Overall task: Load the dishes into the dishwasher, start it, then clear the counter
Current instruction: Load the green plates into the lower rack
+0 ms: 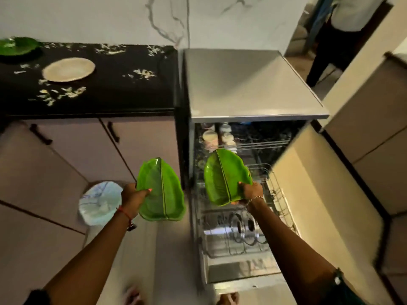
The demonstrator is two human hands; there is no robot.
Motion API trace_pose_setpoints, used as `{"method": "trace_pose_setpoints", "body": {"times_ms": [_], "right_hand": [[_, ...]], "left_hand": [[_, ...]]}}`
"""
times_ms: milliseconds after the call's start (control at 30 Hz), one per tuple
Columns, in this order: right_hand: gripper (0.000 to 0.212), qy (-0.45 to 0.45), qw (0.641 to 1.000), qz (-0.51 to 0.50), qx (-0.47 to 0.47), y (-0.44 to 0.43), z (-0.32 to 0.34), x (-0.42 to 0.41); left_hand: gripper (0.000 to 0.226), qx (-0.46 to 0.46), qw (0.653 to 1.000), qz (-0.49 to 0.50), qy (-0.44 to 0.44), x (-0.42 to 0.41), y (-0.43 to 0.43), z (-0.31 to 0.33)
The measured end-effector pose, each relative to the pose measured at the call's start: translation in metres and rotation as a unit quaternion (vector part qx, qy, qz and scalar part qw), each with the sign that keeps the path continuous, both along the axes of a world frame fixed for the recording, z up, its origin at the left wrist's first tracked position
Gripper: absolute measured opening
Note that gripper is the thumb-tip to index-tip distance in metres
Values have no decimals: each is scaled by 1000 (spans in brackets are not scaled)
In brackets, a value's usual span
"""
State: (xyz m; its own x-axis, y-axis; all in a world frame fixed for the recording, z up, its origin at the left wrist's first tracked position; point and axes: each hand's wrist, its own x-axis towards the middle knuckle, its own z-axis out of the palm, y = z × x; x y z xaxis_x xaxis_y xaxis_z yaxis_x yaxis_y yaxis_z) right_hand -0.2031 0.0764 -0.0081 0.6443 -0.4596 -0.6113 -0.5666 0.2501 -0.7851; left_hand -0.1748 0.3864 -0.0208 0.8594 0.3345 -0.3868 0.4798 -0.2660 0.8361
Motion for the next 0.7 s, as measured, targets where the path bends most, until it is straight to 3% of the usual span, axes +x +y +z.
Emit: {"method": "trace_pose_setpoints", "body": {"times_ms": [167,267,400,700], "right_hand": [[7,50,997,2,-61,-101,-24,-20],[35,62,993,25,-101,-141,-38,-22],[38,52,972,73,-216,-176,-59,-17],[55,69,933,138,-324,-238,-128,23]], "left_hand": [[25,38,999,-38,4,-12,-99,-20],[22,84,994,-74,2,-11,-142,-33],[27,113,986,-124,-6,-8,-183,-51],[24,121,974,-192,-30,41,-256,-130]]}}
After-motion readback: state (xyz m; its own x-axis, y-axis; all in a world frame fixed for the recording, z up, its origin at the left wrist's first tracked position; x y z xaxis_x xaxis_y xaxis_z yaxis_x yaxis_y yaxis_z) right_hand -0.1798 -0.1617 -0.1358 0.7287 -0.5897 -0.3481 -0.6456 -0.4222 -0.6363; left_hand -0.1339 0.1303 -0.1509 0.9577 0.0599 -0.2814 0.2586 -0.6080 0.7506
